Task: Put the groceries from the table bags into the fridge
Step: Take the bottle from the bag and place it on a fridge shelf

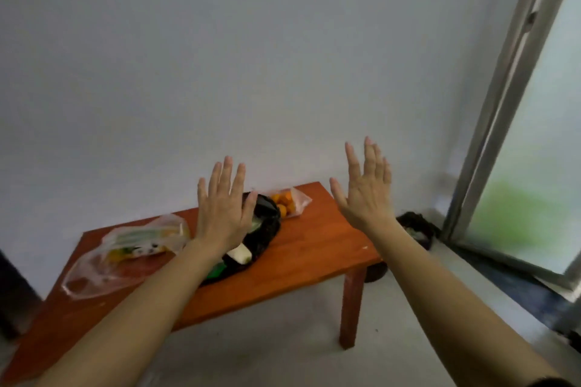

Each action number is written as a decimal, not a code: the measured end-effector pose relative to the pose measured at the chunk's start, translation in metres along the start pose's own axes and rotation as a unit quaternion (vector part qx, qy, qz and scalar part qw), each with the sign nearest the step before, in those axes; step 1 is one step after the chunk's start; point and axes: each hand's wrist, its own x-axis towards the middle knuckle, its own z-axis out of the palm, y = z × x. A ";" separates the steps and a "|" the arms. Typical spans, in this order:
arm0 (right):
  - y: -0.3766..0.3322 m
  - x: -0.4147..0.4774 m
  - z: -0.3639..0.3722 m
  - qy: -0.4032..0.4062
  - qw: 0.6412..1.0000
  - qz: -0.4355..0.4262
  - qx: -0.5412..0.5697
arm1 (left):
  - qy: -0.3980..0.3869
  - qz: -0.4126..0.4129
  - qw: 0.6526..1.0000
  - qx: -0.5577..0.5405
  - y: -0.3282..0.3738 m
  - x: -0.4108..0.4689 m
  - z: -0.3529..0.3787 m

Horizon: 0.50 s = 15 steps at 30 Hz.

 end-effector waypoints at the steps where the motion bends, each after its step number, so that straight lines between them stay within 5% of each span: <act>1: -0.027 0.004 0.016 -0.019 1.000 -0.017 0.014 | -0.006 -0.030 1.000 0.008 -0.031 -0.002 0.000; 10: -0.195 0.042 0.148 -0.148 0.976 -0.128 0.100 | -0.090 -0.190 0.976 0.051 -0.222 -0.023 0.039; 15: -0.261 0.063 0.247 -0.262 0.932 -0.174 0.179 | -0.154 -0.241 0.957 0.055 -0.295 -0.027 0.083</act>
